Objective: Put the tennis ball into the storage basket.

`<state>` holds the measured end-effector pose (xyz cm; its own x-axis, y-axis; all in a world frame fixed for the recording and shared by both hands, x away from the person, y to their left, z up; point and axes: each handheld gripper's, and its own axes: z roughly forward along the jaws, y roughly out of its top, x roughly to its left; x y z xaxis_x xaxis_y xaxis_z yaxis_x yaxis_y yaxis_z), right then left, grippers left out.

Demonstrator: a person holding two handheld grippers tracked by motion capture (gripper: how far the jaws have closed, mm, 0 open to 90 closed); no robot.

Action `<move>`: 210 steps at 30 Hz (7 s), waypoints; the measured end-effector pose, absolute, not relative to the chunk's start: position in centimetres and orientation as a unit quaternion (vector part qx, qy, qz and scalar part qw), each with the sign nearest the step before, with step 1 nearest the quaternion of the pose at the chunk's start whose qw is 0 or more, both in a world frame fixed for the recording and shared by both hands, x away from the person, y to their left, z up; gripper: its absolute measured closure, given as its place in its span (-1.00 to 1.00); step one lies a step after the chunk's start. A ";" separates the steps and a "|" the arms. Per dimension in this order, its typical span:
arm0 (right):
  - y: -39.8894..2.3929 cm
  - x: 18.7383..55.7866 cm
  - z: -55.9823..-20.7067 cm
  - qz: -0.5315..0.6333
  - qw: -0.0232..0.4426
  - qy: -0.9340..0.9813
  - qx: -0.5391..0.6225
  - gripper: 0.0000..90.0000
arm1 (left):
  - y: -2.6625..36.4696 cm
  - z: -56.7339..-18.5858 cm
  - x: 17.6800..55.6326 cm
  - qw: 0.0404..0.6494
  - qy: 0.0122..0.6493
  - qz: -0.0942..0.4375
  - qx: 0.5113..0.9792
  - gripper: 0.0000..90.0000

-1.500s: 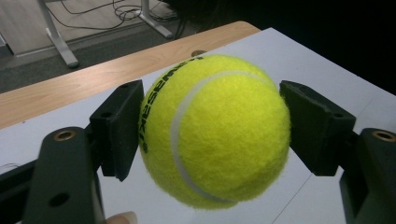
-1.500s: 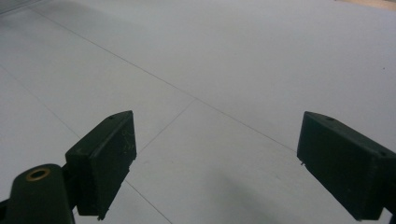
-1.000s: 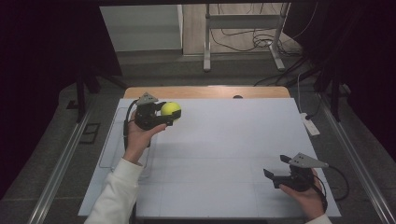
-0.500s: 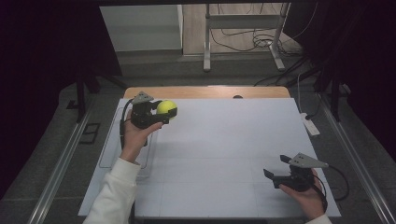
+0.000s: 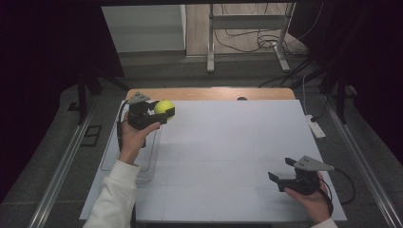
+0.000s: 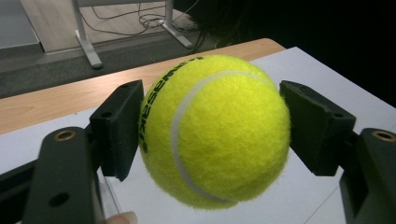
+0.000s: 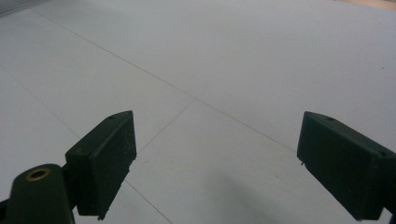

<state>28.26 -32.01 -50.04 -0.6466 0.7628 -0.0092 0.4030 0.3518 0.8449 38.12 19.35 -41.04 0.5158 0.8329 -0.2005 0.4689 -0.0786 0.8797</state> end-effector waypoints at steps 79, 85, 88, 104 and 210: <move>-32.0 28.3 -50.1 0.435 0.206 0.796 0.367 -0.73 | 26.7 -42.1 38.9 0.490 0.546 0.212 0.645 -0.40; -32.0 28.2 -50.1 0.435 0.206 0.796 0.367 -0.73 | 27.1 -42.1 38.8 0.484 0.550 0.220 0.645 -0.40; -32.0 28.2 -50.0 0.435 0.207 0.796 0.367 -0.73 | 27.3 -42.1 38.8 0.485 0.551 0.222 0.642 -0.40; -32.0 28.2 -50.0 0.435 0.207 0.795 0.368 -0.73 | 28.3 -42.7 39.1 0.470 0.568 0.228 0.636 -0.40; -32.1 28.2 -50.1 0.434 0.209 0.795 0.368 -0.73 | 29.6 -48.7 42.2 0.328 0.616 0.193 0.690 -0.40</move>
